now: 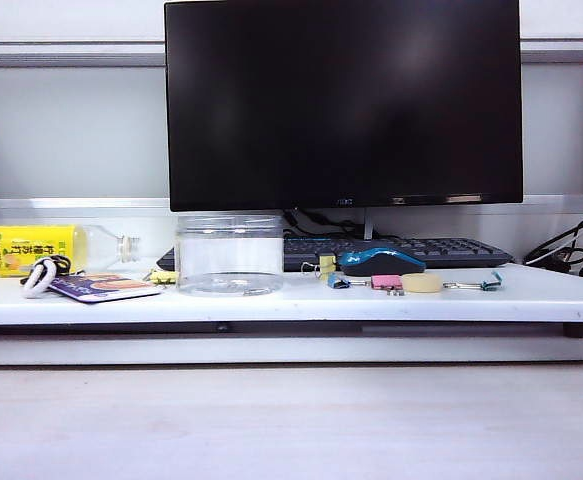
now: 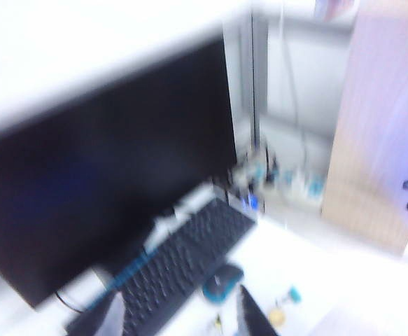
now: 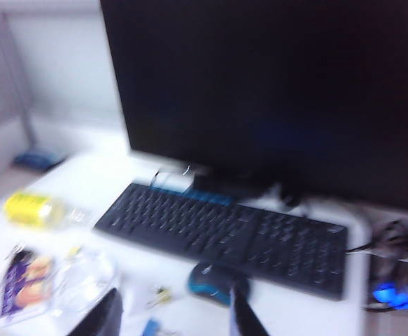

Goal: Take the clips out of the round transparent plastic box and place them on the table.

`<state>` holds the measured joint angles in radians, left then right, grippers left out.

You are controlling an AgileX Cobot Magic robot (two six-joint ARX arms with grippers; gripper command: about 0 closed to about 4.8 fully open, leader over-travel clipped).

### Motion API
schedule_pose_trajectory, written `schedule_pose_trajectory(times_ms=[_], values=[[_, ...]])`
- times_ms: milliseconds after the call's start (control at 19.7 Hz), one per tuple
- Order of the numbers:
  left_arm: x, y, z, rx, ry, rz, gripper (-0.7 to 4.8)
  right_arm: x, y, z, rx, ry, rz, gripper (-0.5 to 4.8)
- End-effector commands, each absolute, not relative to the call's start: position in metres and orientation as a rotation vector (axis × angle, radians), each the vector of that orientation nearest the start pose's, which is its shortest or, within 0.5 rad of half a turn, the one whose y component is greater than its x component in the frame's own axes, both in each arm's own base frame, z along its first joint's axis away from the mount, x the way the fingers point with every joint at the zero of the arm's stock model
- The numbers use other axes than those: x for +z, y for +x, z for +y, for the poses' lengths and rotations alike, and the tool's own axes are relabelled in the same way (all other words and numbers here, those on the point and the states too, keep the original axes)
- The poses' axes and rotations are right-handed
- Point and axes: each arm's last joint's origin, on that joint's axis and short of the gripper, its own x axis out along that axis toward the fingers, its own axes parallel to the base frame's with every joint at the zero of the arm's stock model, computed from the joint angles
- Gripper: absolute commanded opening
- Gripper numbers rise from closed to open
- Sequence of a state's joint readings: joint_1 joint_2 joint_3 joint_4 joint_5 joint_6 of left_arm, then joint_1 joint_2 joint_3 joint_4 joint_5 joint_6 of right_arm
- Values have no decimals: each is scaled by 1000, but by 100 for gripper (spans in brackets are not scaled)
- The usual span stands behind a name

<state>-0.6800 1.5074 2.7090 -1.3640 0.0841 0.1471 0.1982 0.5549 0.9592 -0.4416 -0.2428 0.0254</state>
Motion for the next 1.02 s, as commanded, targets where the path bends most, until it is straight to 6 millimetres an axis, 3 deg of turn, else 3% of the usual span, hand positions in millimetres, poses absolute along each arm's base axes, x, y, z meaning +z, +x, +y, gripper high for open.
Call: schedule_pose_trajectory(times_ms=[51,152,305,559,762,1017], values=[[607,45,-40,-774,173,1,220,383,76,18,316,18,105,203],[603,5,-7,-769,156,-65,219,379,70,17,315,18,138,202],[581,-52,41,-713,116,-108,219,376,64,16,318,17,155,201],[528,-100,85,-564,43,-92,215,371,50,15,367,26,119,198],[485,-96,85,-493,51,-8,215,357,36,13,403,47,93,198],[435,-57,51,-553,31,-43,215,344,9,8,417,52,-2,198]])
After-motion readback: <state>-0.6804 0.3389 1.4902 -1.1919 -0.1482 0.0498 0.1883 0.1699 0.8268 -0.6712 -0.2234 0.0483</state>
